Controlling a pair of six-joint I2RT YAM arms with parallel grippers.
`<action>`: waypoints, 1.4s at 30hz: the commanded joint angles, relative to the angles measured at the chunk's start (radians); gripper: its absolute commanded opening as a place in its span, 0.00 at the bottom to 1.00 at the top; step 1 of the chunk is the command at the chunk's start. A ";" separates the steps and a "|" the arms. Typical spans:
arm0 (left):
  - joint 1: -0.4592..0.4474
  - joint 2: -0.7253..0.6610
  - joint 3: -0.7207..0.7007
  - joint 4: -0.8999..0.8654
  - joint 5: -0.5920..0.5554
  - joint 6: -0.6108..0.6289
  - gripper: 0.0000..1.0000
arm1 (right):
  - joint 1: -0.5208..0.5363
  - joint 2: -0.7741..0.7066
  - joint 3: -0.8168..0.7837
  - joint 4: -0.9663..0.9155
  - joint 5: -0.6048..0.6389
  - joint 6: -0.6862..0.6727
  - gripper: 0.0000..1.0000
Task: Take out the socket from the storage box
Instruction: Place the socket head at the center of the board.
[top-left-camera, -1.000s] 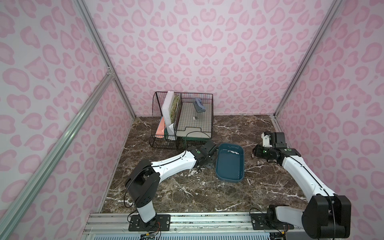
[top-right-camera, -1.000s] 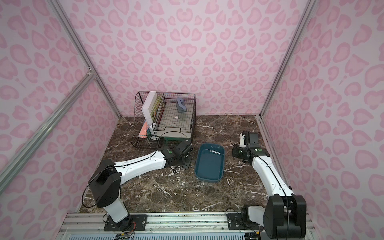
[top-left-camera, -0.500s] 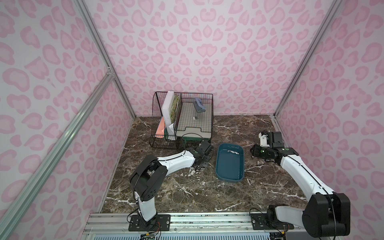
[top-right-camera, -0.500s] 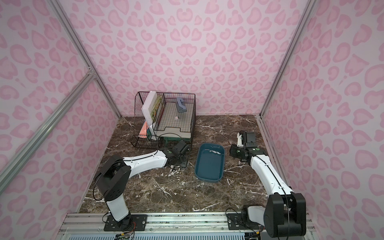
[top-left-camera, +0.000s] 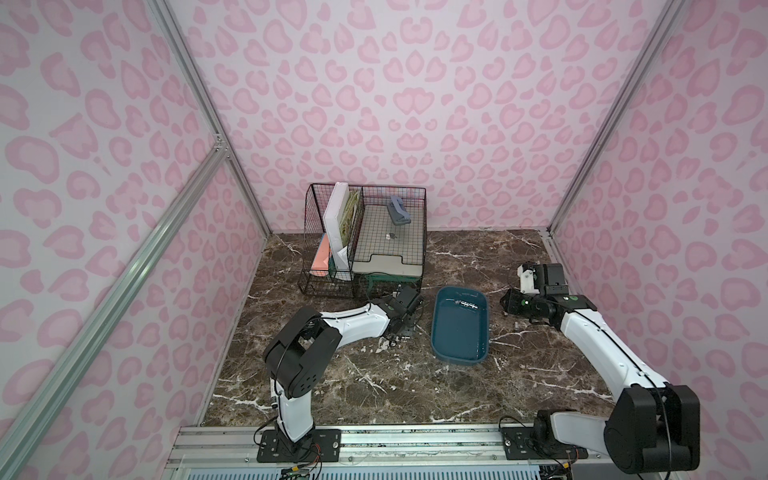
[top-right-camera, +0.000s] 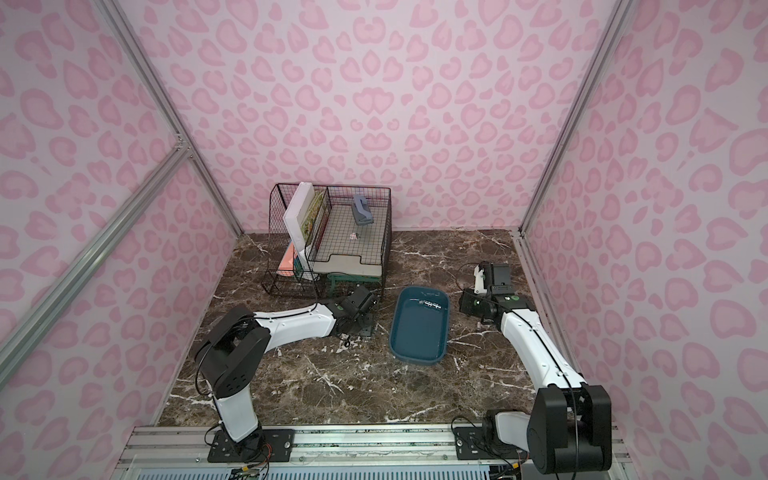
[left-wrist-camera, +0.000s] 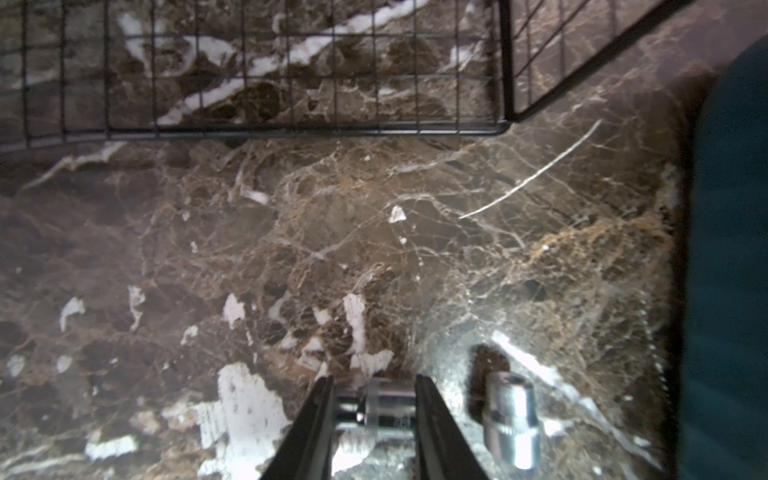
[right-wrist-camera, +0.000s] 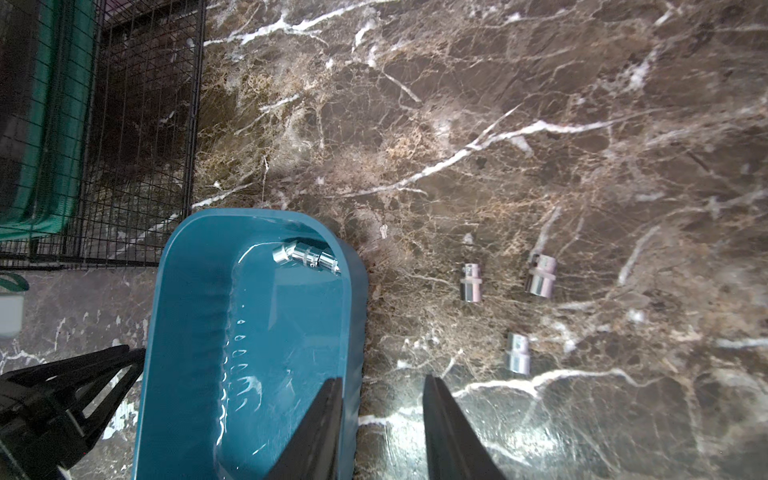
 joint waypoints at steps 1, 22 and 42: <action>0.001 -0.011 -0.007 0.014 -0.023 -0.012 0.34 | 0.002 0.004 0.010 0.021 -0.001 0.000 0.39; 0.001 -0.033 -0.012 0.006 -0.016 -0.018 0.41 | 0.024 0.014 0.024 0.016 0.007 0.002 0.40; 0.001 -0.426 -0.069 -0.122 -0.050 0.032 0.48 | 0.290 0.231 0.157 0.102 0.093 -0.214 0.39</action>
